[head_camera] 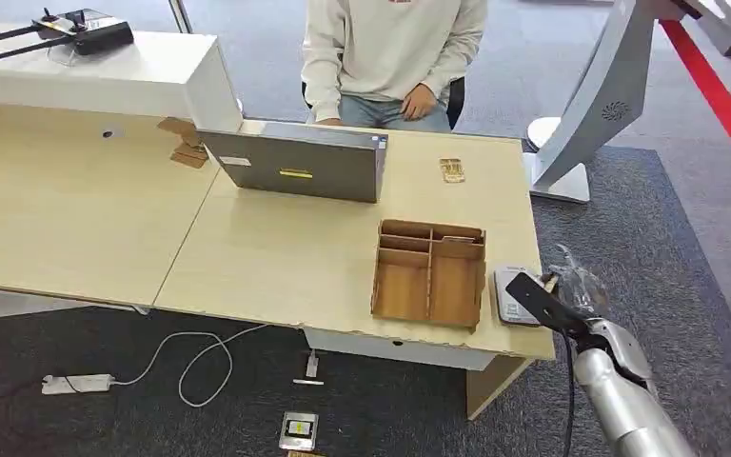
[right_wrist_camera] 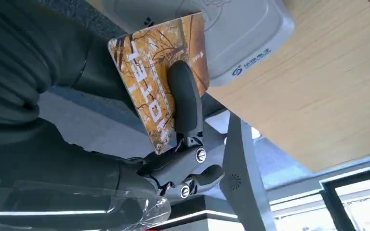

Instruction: Pass the card to the sensor for recognition and then transmit it.

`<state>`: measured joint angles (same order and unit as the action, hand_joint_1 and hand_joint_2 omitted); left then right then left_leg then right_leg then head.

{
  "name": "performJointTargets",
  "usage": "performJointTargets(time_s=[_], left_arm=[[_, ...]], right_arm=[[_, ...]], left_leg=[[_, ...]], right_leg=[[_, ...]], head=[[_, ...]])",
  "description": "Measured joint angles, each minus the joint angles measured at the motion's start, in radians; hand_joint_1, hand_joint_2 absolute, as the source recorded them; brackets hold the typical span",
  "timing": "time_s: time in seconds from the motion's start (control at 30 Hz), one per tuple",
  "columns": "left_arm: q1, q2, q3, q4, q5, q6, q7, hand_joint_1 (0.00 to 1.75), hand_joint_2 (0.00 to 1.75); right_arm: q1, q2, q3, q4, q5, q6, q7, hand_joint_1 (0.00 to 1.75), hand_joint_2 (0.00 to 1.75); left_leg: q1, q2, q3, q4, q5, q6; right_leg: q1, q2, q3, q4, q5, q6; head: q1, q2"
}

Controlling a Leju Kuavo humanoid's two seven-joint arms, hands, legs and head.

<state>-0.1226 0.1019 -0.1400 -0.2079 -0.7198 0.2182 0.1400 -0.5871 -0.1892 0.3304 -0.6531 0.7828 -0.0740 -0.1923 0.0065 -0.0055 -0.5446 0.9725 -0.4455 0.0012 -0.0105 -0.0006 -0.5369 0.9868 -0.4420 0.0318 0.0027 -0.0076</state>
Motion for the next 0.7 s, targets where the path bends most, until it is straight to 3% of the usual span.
performJointTargets(time_s=[0.33, 0.7], left_arm=[[0.000, -0.001, 0.000, 0.000, -0.018, 0.003, -0.008, 0.00, 0.00], [0.000, -0.001, 0.000, 0.000, -0.045, 0.003, -0.035, 0.00, 0.00]], right_arm=[[0.001, -0.007, -0.006, 0.003, -0.048, -0.031, -0.016, 1.75, 1.75], [-0.034, -0.016, -0.069, -0.115, -0.205, -0.044, -0.037, 1.75, 1.75]], left_leg=[[0.000, 0.000, 0.000, 0.000, 0.000, 0.000], [0.000, -0.001, -0.001, 0.000, 0.000, 0.000]], right_leg=[[0.000, 0.000, 0.000, 0.000, 0.000, 0.000], [0.000, 0.000, 0.000, 0.000, 0.000, 0.000]], head=[[0.000, 0.000], [0.000, 0.000]])
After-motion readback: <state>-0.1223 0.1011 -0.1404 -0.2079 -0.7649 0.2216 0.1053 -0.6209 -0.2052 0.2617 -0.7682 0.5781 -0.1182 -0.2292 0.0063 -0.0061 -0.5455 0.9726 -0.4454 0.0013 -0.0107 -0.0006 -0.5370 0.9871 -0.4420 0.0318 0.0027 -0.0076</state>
